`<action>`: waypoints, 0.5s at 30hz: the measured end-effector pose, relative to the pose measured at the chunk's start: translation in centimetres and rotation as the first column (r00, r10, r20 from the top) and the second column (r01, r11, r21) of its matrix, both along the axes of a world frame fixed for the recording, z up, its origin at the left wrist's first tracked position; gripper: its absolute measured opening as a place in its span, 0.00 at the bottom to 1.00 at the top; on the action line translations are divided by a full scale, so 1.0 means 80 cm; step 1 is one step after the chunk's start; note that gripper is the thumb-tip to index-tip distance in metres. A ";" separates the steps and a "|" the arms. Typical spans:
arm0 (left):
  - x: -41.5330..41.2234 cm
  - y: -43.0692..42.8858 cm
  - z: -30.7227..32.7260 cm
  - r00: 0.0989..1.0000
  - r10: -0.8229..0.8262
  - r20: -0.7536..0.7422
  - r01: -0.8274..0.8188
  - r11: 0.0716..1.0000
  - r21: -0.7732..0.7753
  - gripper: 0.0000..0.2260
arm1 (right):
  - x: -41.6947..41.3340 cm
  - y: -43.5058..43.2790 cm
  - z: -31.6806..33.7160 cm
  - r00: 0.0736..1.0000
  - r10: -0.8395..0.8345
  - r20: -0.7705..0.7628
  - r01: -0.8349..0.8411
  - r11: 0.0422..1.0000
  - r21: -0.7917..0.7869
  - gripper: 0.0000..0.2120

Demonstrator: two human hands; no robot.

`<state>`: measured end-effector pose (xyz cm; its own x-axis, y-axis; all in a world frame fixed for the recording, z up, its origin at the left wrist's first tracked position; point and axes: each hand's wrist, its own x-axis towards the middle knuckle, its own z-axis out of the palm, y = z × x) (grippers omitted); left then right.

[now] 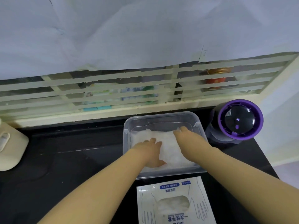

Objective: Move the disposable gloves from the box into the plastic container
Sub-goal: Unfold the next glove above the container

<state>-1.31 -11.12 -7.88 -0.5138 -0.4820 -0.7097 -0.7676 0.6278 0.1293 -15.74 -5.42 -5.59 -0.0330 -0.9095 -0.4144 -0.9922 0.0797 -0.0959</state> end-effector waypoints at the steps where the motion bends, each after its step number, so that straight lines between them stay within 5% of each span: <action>1: 0.001 0.000 -0.002 1.000 -0.004 -0.001 0.004 1.000 -0.002 0.36 | 0.004 0.004 0.006 0.997 0.034 -0.065 -0.037 0.999 -0.037 0.27; 3: 0.001 0.000 -0.006 1.000 -0.017 -0.003 0.017 1.000 -0.008 0.36 | 0.015 0.008 0.016 0.986 0.093 -0.136 -0.112 0.984 -0.139 0.27; 5: 0.000 0.001 -0.009 0.999 -0.023 -0.027 0.023 0.999 -0.022 0.36 | 0.025 0.006 0.017 0.991 0.124 -0.049 -0.130 0.980 -0.152 0.23; 10: -0.002 0.003 -0.016 0.994 0.019 -0.110 -0.025 0.998 -0.051 0.38 | 0.033 -0.006 -0.020 0.990 0.038 0.136 -0.069 0.972 0.226 0.33; 15: -0.002 -0.004 -0.026 0.992 0.073 -0.106 -0.077 0.997 -0.030 0.42 | 0.029 -0.017 -0.046 0.994 0.029 0.101 -0.061 0.942 0.329 0.41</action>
